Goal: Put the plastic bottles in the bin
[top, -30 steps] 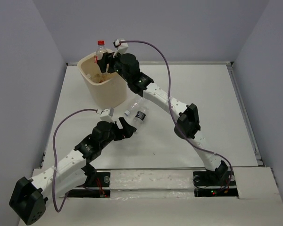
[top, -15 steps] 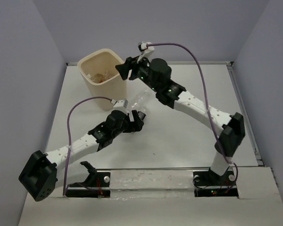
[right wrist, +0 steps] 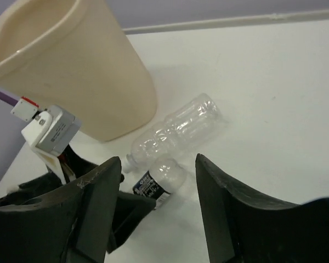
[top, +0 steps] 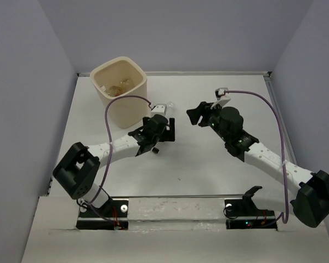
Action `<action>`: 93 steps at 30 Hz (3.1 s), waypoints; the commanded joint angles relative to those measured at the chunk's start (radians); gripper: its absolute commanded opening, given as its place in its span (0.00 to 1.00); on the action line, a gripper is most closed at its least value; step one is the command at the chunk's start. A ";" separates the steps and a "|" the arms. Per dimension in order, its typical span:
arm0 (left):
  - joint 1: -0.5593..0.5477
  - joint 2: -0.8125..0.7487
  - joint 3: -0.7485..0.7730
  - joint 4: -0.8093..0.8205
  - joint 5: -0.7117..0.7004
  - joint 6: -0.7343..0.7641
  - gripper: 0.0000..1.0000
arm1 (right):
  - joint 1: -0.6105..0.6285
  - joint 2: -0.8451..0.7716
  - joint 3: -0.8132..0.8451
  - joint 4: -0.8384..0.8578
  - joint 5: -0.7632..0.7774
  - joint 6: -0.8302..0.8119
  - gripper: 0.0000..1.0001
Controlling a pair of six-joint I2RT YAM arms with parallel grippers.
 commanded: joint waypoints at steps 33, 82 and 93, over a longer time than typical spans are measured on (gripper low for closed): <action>0.065 -0.485 0.002 0.068 -0.097 -0.080 0.34 | -0.082 0.756 0.444 -0.069 -0.109 0.443 1.00; 0.603 -0.467 0.372 -0.036 0.173 -0.015 0.99 | 0.050 0.420 0.696 -0.007 0.072 -0.067 0.27; 0.602 -0.991 -0.105 -0.233 0.234 0.031 0.99 | 0.122 0.880 1.382 -0.006 0.013 -0.296 0.27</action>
